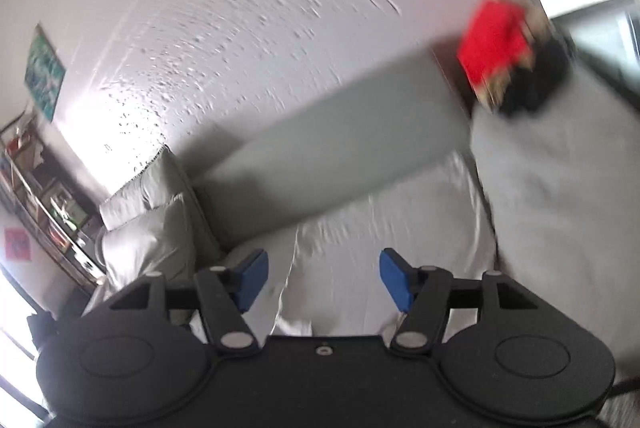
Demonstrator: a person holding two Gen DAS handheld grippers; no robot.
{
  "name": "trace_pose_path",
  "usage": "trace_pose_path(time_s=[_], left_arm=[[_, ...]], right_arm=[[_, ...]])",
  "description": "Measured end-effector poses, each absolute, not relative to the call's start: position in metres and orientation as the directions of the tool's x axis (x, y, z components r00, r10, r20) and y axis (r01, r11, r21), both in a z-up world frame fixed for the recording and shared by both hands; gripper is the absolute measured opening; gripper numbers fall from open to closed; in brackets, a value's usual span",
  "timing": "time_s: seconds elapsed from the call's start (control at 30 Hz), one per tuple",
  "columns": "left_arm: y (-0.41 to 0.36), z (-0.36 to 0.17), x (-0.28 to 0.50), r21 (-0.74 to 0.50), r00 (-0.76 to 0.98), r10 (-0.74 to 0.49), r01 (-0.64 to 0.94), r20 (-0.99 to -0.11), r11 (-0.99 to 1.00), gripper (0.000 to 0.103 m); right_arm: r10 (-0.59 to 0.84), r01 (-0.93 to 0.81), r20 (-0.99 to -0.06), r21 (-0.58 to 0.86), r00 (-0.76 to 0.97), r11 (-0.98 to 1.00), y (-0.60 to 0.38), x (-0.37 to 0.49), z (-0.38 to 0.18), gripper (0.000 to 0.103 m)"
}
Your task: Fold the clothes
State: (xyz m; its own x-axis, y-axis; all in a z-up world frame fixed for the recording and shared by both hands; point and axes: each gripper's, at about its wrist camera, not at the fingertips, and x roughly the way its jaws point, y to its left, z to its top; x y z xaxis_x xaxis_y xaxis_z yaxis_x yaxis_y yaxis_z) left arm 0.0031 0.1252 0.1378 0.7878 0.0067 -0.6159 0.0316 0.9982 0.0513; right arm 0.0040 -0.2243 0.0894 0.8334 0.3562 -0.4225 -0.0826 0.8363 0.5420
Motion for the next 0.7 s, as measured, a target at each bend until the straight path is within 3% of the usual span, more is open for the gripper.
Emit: trace_pose_path(time_s=[0.1, 0.17, 0.3, 0.37, 0.47, 0.6, 0.7], left_arm=[[0.124, 0.140, 0.032, 0.066, 0.762, 0.025, 0.024, -0.647, 0.998, 0.066], [0.127, 0.131, 0.053, 0.070, 0.742, 0.026, 0.029, -0.670, 0.997, 0.066], [0.141, 0.105, 0.092, 0.048, 0.720, -0.010, 0.060, -0.694, 0.997, 0.054], [0.147, 0.091, 0.112, 0.038, 0.712, -0.023, 0.070, -0.702, 0.997, 0.043], [0.154, 0.064, 0.145, 0.039, 0.709, -0.016, 0.062, -0.705, 0.997, 0.033], [0.165, 0.019, 0.195, 0.032, 0.689, -0.002, 0.036, -0.725, 0.999, 0.034], [0.178, -0.016, 0.235, 0.008, 0.655, 0.007, -0.001, -0.756, 1.000, 0.041]], right_arm=[[0.320, -0.048, -0.448, 0.520, 0.835, 0.853, -0.226, 0.035, 0.096, 0.061], [0.311, -0.021, -0.471, 0.526, 0.825, 0.850, -0.230, 0.054, 0.092, 0.063], [0.293, 0.017, -0.510, 0.518, 0.809, 0.855, -0.237, 0.096, 0.071, 0.061], [0.286, 0.042, -0.531, 0.521, 0.798, 0.853, -0.242, 0.120, 0.050, 0.043], [0.275, 0.079, -0.563, 0.524, 0.779, 0.848, -0.250, 0.156, 0.020, 0.039], [0.263, 0.128, -0.603, 0.526, 0.753, 0.841, -0.260, 0.204, -0.021, 0.039], [0.229, 0.166, -0.627, 0.506, 0.745, 0.846, -0.267, 0.241, -0.053, 0.047]])
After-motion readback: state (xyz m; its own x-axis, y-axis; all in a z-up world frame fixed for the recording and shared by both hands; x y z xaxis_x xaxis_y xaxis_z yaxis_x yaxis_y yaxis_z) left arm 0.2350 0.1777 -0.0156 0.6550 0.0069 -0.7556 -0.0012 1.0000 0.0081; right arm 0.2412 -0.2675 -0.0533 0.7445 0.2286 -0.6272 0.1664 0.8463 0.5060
